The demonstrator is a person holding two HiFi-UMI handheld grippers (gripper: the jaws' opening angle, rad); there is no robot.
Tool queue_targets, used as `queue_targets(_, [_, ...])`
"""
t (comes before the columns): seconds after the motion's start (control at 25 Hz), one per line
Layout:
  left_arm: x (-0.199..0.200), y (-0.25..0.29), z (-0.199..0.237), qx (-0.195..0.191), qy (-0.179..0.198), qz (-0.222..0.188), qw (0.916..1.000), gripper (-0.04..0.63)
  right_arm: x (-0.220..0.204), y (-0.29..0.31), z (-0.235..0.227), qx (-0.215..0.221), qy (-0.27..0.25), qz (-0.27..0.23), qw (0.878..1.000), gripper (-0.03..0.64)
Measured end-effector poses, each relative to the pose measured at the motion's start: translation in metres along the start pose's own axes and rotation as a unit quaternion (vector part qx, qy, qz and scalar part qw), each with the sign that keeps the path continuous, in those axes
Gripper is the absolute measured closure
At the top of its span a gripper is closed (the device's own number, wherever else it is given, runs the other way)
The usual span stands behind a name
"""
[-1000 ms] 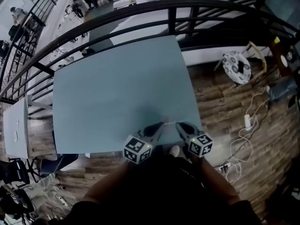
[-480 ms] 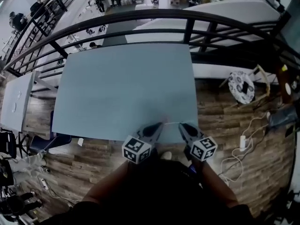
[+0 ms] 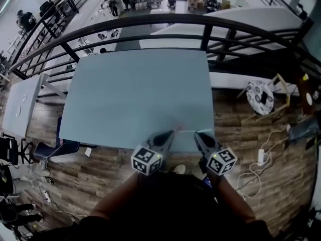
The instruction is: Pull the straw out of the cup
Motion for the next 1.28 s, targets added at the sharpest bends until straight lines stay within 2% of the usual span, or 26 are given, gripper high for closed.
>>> queue_targets(0.16, [0.004,-0.015,0.006,-0.011,0.012,-0.005,0.9998,0.583,0.008,0.002,0.023,-0.008,-0.011,-0.015,1.000,0.574])
queue_targets(0.28, [0.008,-0.036,0.012,-0.023,0.018,-0.006,0.9996,0.584,0.007,0.008,0.045,-0.014,0.003,-0.032,0.999,0.574])
queue_targets(0.8, [-0.007,-0.118,0.038,-0.062,0.026,-0.007,0.9977,0.584,-0.023,0.027,0.141,-0.039,-0.009,-0.058,0.998,0.574])
queue_targets(1.28, [-0.039,-0.198,0.052,-0.099,0.042,0.002,0.9942,0.584,-0.065,0.038,0.233,-0.058,-0.036,-0.065,0.996,0.574])
Point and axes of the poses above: the fingertips, and each gripper's own axes: y forward along the fingers, z to its left, x out of its top, the point moved 5 cm from there along -y, backward along the fingers, and after that the axes turned 8 degrees about x, right-handed, at the moved point
